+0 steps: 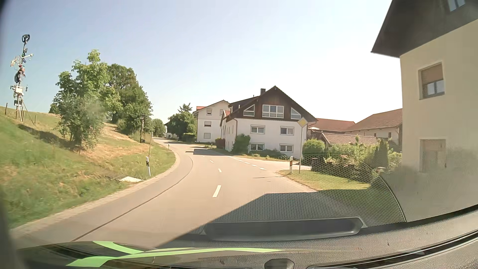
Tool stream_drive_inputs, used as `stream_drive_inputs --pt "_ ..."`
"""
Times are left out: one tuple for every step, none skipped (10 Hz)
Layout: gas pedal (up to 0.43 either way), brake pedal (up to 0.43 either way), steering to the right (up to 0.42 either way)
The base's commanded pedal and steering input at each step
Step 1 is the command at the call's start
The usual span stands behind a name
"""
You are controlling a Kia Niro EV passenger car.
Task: Follow the waypoints while adhering to traffic rules and regulations
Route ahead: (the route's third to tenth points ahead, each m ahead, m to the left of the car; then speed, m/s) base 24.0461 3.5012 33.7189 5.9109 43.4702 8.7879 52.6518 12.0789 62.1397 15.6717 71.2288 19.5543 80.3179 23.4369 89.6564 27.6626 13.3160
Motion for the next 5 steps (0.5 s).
stream_drive_inputs --pt "0.098 0.000 -0.024" --pt "0.098 0.000 -0.032" --pt "0.098 0.000 -0.034" --pt "0.110 0.000 -0.034" --pt "0.118 0.000 -0.034"
